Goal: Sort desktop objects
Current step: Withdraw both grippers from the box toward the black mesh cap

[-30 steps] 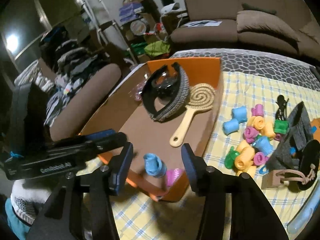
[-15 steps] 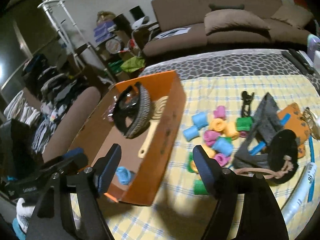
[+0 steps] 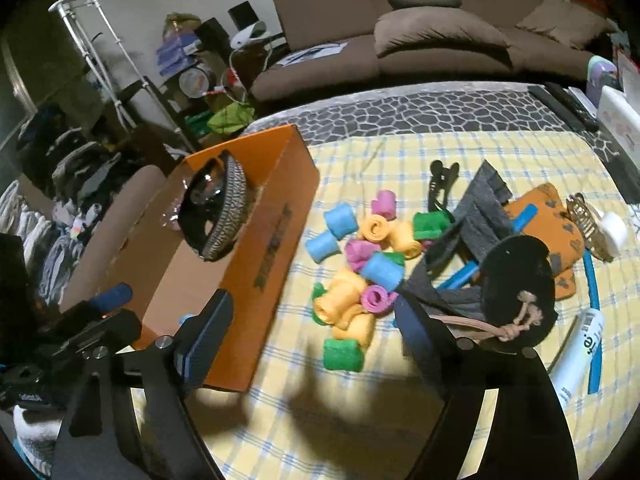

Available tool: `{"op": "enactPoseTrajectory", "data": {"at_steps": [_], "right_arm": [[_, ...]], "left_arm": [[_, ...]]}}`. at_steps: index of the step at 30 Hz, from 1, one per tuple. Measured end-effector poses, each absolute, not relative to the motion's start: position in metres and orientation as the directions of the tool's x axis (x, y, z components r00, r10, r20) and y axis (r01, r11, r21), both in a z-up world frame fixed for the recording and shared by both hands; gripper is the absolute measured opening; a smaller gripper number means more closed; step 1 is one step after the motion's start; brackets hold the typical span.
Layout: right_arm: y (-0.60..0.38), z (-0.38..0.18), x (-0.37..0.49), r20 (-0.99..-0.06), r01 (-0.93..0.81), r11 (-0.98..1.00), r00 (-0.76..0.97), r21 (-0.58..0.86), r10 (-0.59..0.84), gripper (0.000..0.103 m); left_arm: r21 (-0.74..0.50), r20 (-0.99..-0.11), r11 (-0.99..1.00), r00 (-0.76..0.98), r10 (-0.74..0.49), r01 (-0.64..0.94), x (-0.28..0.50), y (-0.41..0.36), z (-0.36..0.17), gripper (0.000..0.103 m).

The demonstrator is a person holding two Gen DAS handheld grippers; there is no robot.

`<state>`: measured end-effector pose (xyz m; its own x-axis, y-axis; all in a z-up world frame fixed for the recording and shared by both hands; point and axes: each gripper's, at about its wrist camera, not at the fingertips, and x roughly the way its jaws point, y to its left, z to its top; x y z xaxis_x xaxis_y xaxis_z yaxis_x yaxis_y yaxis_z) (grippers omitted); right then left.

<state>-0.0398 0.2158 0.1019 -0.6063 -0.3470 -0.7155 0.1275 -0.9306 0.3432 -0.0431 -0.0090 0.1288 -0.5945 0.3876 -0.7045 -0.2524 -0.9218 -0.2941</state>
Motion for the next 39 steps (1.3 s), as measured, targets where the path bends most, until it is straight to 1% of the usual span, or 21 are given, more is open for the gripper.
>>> {"op": "enactPoseTrajectory", "data": {"at_steps": [9, 19, 26, 27, 30, 31, 32, 34, 37, 39], "right_arm": [[0.229, 0.095, -0.036, -0.749, 0.084, -0.952, -0.597, 0.295, -0.285, 0.084], [0.239, 0.088, -0.035, -0.775, 0.059, -0.963, -0.582, 0.263, -0.247, 0.084], [0.238, 0.079, -0.033, -0.8, 0.044, -0.98, -0.572, 0.192, -0.183, 0.084], [0.236, 0.076, -0.033, -0.803, 0.048, -0.981, -0.567, 0.189, -0.183, 0.083], [0.225, 0.068, -0.034, -0.815, 0.083, -0.979, -0.543, 0.188, -0.202, 0.074], [0.221, 0.065, -0.034, -0.819, 0.095, -0.978, -0.536, 0.183, -0.205, 0.069], [0.216, 0.062, -0.034, -0.824, 0.108, -0.979, -0.528, 0.175, -0.206, 0.066], [0.208, 0.057, -0.035, -0.83, 0.124, -0.982, -0.526, 0.144, -0.188, 0.066], [0.201, 0.048, -0.038, -0.843, 0.113, -0.986, -0.513, 0.122, -0.163, 0.06], [0.198, 0.048, -0.037, -0.84, 0.122, -0.986, -0.519, 0.114, -0.161, 0.058]], "left_arm": [[-0.236, -0.72, -0.941, -0.606, 0.338, -0.244, -0.043, 0.003, 0.127, 0.103], [-0.237, -0.716, -0.94, -0.611, 0.34, -0.246, -0.043, 0.016, 0.129, 0.103], [-0.218, -0.706, -0.94, -0.623, 0.337, -0.262, -0.045, 0.033, 0.133, 0.103], [-0.224, -0.701, -0.94, -0.627, 0.339, -0.258, -0.046, 0.033, 0.134, 0.103], [-0.248, -0.699, -0.94, -0.629, 0.341, -0.234, -0.05, 0.029, 0.134, 0.103], [-0.254, -0.701, -0.94, -0.627, 0.34, -0.226, -0.051, 0.028, 0.133, 0.103], [-0.256, -0.702, -0.941, -0.627, 0.339, -0.222, -0.052, 0.028, 0.133, 0.103], [-0.256, -0.705, -0.942, -0.625, 0.335, -0.217, -0.053, 0.028, 0.132, 0.103], [-0.251, -0.709, -0.943, -0.622, 0.333, -0.219, -0.053, 0.029, 0.13, 0.103], [-0.248, -0.71, -0.943, -0.622, 0.332, -0.22, -0.053, 0.03, 0.13, 0.103]]}}
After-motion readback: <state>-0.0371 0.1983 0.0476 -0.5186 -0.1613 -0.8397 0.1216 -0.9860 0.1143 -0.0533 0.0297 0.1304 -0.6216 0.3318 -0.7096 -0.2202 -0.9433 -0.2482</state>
